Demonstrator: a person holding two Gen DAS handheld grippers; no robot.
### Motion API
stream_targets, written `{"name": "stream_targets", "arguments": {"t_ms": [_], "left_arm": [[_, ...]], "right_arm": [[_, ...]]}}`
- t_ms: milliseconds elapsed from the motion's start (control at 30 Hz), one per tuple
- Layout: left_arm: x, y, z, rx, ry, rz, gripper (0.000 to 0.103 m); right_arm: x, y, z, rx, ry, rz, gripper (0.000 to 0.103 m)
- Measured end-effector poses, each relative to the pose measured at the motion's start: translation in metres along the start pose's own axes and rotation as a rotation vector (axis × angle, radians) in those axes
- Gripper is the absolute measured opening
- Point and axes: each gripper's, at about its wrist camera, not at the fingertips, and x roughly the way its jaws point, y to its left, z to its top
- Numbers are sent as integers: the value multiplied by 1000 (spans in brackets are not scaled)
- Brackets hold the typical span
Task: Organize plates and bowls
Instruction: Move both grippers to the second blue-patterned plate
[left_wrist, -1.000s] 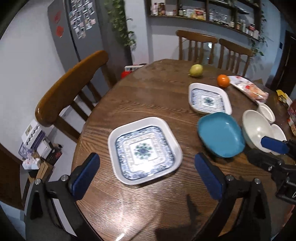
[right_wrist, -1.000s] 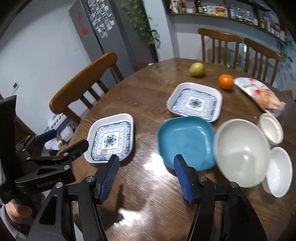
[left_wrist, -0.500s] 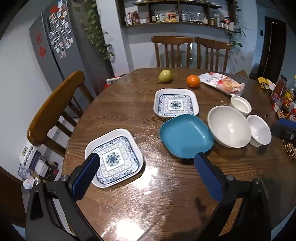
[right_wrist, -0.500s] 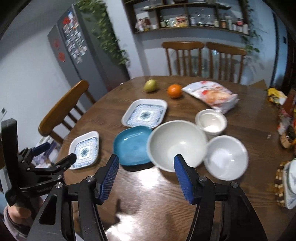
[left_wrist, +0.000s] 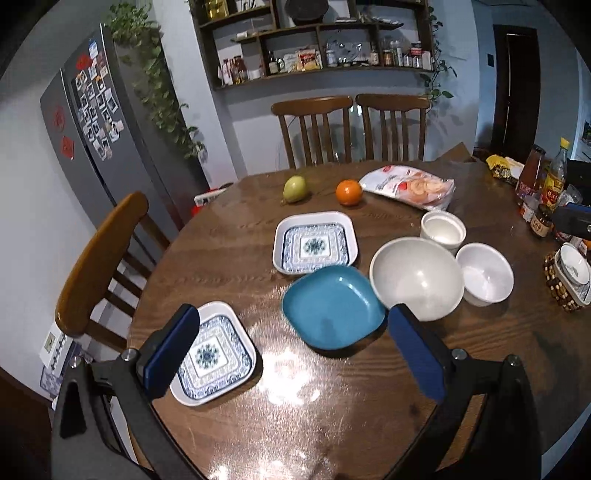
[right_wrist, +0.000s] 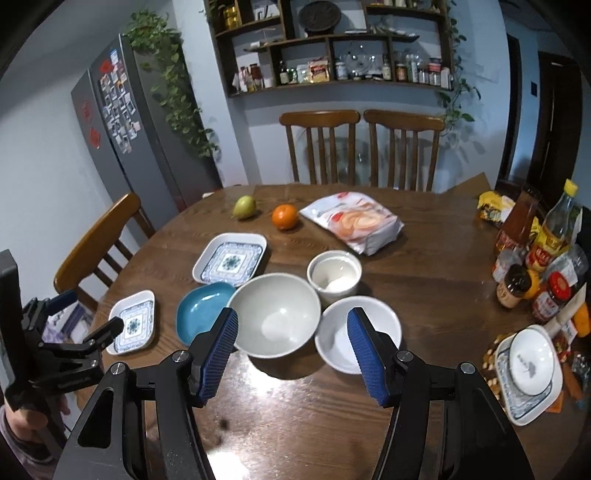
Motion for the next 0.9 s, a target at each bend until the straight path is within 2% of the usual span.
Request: {"name": "stream_targets", "arguments": {"t_ms": [133,400,700,900], "left_arm": [[0,3,15,-7,-9,-15,102],[3,19,56,-28,-42,26,102],[16,35,89,-11,-83,58,102],[47,45,99,-5,-59,67,102]], "right_arm": [[-4,-2,8,-6,-19,-1,62],[0,5,29,-27,-43,4,63],[31,18,56,-23,-26,33,62],[65,28,73,-27,10,31,62]]}}
